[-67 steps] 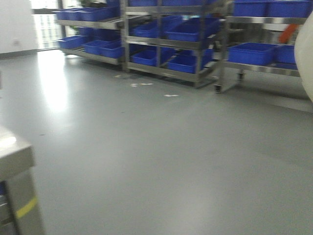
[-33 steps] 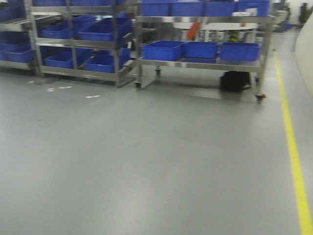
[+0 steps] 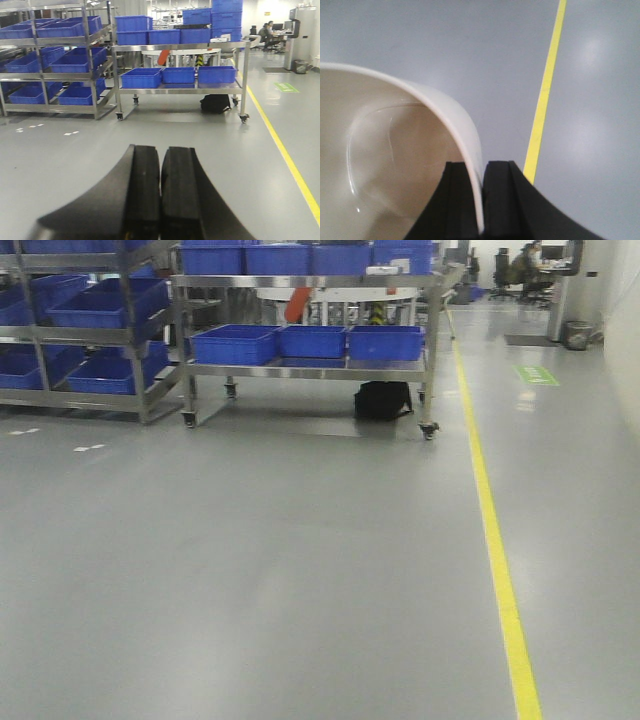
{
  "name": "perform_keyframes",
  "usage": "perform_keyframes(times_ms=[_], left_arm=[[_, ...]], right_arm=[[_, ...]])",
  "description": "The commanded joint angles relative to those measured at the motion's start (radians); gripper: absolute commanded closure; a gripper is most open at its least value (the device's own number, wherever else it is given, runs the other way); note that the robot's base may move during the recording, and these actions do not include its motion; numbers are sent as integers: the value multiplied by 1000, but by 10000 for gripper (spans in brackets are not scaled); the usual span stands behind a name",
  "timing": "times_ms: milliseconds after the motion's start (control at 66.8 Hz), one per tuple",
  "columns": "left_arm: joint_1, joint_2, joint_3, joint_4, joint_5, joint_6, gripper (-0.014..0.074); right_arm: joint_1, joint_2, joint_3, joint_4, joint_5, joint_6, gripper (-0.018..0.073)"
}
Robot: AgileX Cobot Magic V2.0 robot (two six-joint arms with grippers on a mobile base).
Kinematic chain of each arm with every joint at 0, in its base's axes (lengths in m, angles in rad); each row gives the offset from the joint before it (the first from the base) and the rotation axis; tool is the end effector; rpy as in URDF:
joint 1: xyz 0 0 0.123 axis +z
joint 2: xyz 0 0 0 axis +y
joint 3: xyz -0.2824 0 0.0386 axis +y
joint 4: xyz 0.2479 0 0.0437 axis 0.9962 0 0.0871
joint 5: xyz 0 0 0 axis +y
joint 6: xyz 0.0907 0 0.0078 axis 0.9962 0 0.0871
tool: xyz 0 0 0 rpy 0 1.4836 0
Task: Move white bin to right shelf second layer
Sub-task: 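Hold the bin in the right gripper while the base turns away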
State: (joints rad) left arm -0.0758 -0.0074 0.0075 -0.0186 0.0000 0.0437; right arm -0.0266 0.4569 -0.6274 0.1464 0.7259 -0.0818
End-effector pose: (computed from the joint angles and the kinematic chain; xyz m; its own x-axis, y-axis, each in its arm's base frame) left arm 0.0558 -0.0042 0.2110 0.0886 0.0184 -0.9959 0.0735 0.9970 0.0250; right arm 0.0817 0.0067 0.3268 -0.4479 0.0398 -0.8932 -0.0476 0.9965 0.0683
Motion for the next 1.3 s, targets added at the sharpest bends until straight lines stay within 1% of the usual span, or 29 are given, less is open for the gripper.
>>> perform_keyframes(times_ms=[0, 1287], left_arm=[[-4, -16, 37, -3, -79, -2, 512], [-4, -16, 37, -3, -79, -2, 512]], right_arm=[[-8, 4, -29, 19, -89, -4, 472], [-8, 4, -29, 19, -89, -4, 472]])
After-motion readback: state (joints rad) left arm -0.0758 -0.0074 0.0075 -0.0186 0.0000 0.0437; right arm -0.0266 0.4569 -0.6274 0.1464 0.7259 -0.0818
